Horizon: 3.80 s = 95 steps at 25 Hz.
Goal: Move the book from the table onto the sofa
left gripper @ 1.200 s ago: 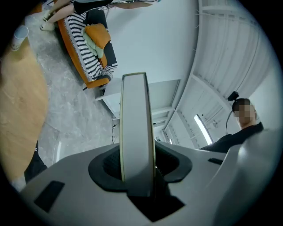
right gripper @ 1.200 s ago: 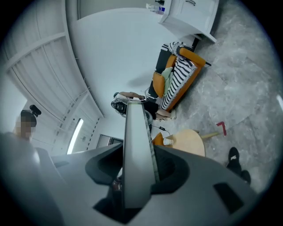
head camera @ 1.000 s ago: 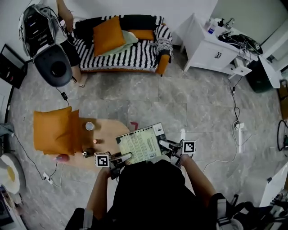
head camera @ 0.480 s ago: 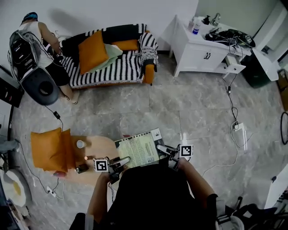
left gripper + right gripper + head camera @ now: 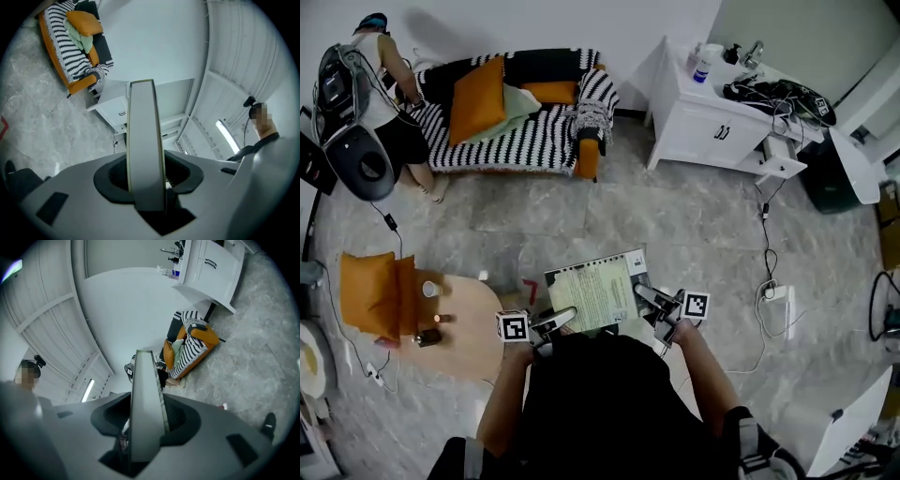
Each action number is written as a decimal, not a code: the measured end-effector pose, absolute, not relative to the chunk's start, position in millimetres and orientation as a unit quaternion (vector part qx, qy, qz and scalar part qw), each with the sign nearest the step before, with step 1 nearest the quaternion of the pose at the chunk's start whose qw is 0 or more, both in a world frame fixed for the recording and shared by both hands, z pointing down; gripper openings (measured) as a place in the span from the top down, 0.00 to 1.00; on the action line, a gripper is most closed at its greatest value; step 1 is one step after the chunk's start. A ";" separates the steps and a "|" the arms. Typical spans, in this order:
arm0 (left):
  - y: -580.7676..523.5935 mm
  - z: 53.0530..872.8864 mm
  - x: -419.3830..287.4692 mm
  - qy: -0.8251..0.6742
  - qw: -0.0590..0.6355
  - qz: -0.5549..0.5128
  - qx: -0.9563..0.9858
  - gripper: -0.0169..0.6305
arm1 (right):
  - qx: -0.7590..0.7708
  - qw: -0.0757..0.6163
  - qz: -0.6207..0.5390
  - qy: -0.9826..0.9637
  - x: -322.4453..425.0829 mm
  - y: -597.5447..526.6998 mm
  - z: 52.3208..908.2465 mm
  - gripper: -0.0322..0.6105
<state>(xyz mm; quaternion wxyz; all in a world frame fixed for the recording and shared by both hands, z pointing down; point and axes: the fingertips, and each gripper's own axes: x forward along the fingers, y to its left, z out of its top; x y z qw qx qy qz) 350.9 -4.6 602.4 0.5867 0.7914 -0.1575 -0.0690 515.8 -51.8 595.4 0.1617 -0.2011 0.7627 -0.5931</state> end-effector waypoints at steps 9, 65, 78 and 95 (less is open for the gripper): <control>-75.8 608.2 359.9 -0.184 0.607 -0.166 0.755 0.71 | -0.221 0.214 -0.645 0.700 538.1 -87.2 623.5 0.67; -477.7 615.4 342.9 -0.266 0.639 -0.155 0.705 0.71 | -0.138 0.127 -0.661 0.727 502.4 -534.6 636.3 0.67; -524.7 614.0 359.8 -0.311 0.623 -0.192 0.691 0.71 | -0.089 0.128 -0.653 0.741 511.1 -606.1 629.9 0.67; -629.9 621.5 360.3 -0.222 0.643 -0.166 0.714 0.71 | -0.183 0.165 -0.662 0.708 528.6 -656.4 637.3 0.68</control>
